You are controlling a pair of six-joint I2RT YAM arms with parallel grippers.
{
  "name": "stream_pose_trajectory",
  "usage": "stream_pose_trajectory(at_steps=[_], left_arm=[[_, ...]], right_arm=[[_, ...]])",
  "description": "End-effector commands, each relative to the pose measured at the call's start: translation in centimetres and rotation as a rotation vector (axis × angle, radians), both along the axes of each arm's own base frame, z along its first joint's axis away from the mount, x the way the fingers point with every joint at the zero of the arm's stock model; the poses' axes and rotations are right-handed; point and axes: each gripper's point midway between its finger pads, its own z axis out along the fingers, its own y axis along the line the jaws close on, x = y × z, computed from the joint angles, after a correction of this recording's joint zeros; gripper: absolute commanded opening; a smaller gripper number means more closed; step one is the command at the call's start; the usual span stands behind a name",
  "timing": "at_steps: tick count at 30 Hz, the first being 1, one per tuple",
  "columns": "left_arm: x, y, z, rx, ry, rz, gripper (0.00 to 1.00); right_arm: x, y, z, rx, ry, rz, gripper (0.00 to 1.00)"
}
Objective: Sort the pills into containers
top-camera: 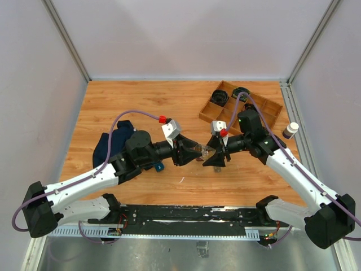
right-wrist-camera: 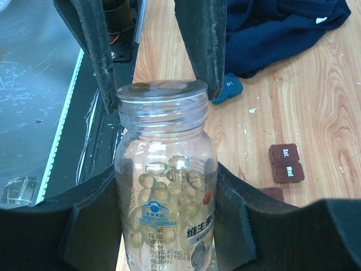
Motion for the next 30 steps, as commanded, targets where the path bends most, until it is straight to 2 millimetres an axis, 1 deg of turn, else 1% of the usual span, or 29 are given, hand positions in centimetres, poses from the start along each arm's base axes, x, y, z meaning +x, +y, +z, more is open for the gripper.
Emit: stream_pose_trajectory(at_steps=[1,3,6,9,11,14,17,19,22,25,29,30], left_arm=[[-2.1,0.0,-2.1,0.082,-0.167,-0.186,0.22],[-1.8,0.4,-2.3,0.096,-0.208,-0.19,0.23],[-1.2,0.7,-2.2,0.098,-0.225,-0.196,0.25],[-0.8,0.4,-2.2,0.094,-0.208,-0.206,0.28],[-0.6,0.1,-2.0,0.089,-0.191,-0.202,0.31],[-0.3,-0.1,-1.4,0.062,-0.155,-0.18,0.41],[-0.1,0.2,-0.7,0.032,-0.135,-0.146,0.54],[0.0,0.6,-0.3,0.015,-0.13,-0.116,0.65],[-0.3,1.2,0.3,-0.012,-0.132,-0.099,0.78],[-0.6,1.8,0.7,-0.034,-0.138,-0.084,0.85],[-1.2,2.7,0.8,-0.05,-0.118,-0.068,0.88],[-1.2,3.1,0.7,-0.053,-0.103,-0.052,0.93]], right_arm=[[0.0,0.3,2.3,0.082,-0.072,0.042,0.01],[-0.1,0.3,2.2,0.085,-0.069,0.048,0.01],[-0.3,0.3,2.3,0.089,-0.069,0.057,0.01],[-0.3,0.3,2.3,0.09,-0.069,0.06,0.01],[-0.3,0.3,2.2,0.089,-0.067,0.061,0.01],[-0.3,0.3,2.2,0.088,-0.072,0.061,0.01],[-0.3,0.3,2.2,0.086,-0.075,0.059,0.01],[-0.2,0.3,2.1,0.082,-0.075,0.055,0.01],[-0.1,0.2,1.9,0.075,-0.079,0.052,0.01],[0.0,0.2,1.9,0.073,-0.08,0.05,0.01],[0.1,0.2,1.8,0.067,-0.086,0.043,0.01],[0.2,0.1,1.8,0.065,-0.087,0.041,0.01]])
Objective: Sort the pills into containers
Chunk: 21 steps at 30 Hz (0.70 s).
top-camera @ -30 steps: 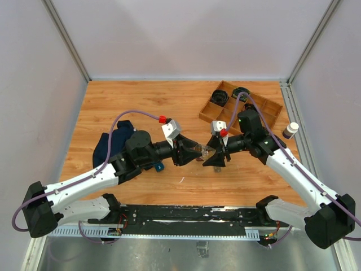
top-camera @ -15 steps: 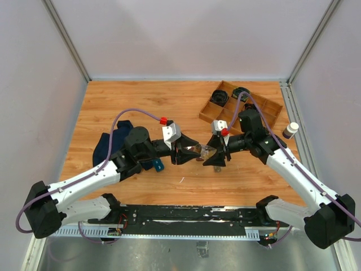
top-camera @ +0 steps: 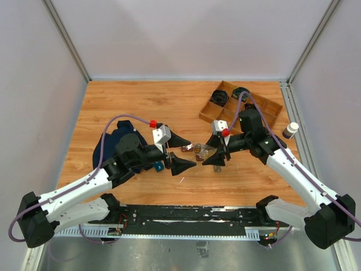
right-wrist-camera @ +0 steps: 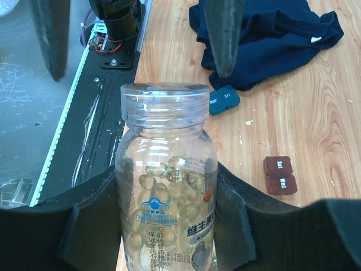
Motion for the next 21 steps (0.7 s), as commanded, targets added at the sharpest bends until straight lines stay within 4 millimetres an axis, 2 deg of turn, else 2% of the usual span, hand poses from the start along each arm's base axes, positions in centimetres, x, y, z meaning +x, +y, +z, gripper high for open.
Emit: stream_pose_trajectory(at_steps=[1,5,10,14,21], left_arm=[[-0.2,1.4,0.6,-0.046,0.043,0.059,0.97],[0.2,3.0,1.3,-0.12,0.103,0.154,0.99],[-0.2,3.1,4.1,-0.294,0.28,0.146,0.97],[2.7,3.7,4.1,-0.339,0.437,0.313,0.87],[4.9,2.7,2.6,-0.307,0.491,0.461,0.85]], right_arm=[[0.3,-0.1,1.0,0.023,-0.057,0.006,0.0],[0.5,-0.2,0.7,0.009,-0.061,-0.003,0.01],[1.1,-0.2,0.3,-0.011,-0.062,-0.028,0.01],[2.3,-0.3,-0.3,-0.041,-0.059,-0.089,0.01],[4.2,-0.6,-1.0,-0.073,-0.046,-0.188,0.01]])
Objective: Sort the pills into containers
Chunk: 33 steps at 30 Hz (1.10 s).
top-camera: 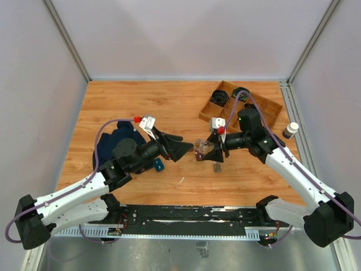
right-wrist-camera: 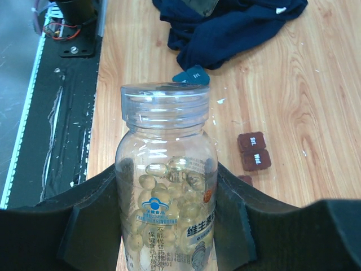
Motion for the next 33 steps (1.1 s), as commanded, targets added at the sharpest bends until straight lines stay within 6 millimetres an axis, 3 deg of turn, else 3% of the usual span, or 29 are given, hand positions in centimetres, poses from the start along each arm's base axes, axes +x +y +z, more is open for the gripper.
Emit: stream_pose_trajectory(at_steps=[1,13,27,33], left_arm=[[2.0,-0.4,0.7,-0.015,0.069,0.111,0.85],[2.2,-3.6,0.6,0.021,0.084,0.021,0.66],[1.6,-4.9,-0.2,0.045,0.096,-0.033,0.61],[1.3,-5.2,-0.7,0.058,0.098,-0.055,0.54]], right_arm=[[1.8,-0.2,0.2,-0.004,-0.01,-0.081,0.01],[1.9,-0.1,0.1,-0.004,-0.002,-0.079,0.01],[1.8,-0.2,0.2,-0.001,-0.006,-0.079,0.01],[1.7,-0.1,0.2,0.0,-0.005,-0.076,0.01]])
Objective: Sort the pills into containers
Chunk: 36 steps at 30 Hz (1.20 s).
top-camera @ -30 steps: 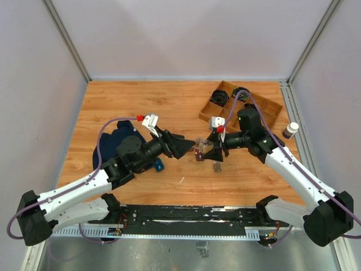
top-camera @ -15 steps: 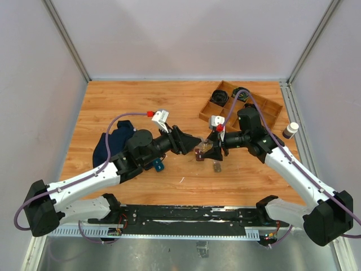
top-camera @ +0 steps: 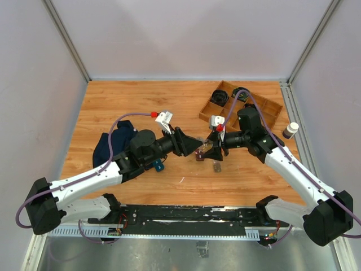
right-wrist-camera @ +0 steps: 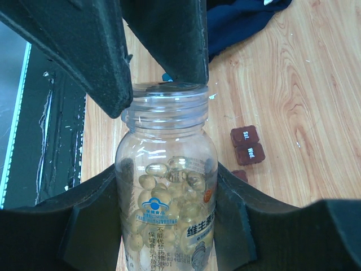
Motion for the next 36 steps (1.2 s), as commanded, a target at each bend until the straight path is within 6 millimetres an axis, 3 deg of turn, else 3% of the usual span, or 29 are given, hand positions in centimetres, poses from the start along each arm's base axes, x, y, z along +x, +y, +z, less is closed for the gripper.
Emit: stream_pose_trajectory(at_steps=[1,15,27,36], left_arm=[[-0.4,-0.7,1.5,-0.028,-0.03,-0.037,0.52],[-2.2,-1.2,-0.5,0.011,-0.154,-0.163,0.26],[-5.3,-1.4,-3.1,0.085,-0.477,-0.536,0.22],[-4.2,-1.3,-3.9,0.205,-0.67,-0.644,0.22]], right_arm=[[0.4,-0.1,0.6,0.018,-0.019,-0.011,0.01],[-0.5,-0.1,1.6,0.064,-0.002,0.035,0.01],[-2.1,0.1,2.6,0.117,0.005,0.112,0.01],[-2.3,0.1,2.6,0.123,0.003,0.125,0.01]])
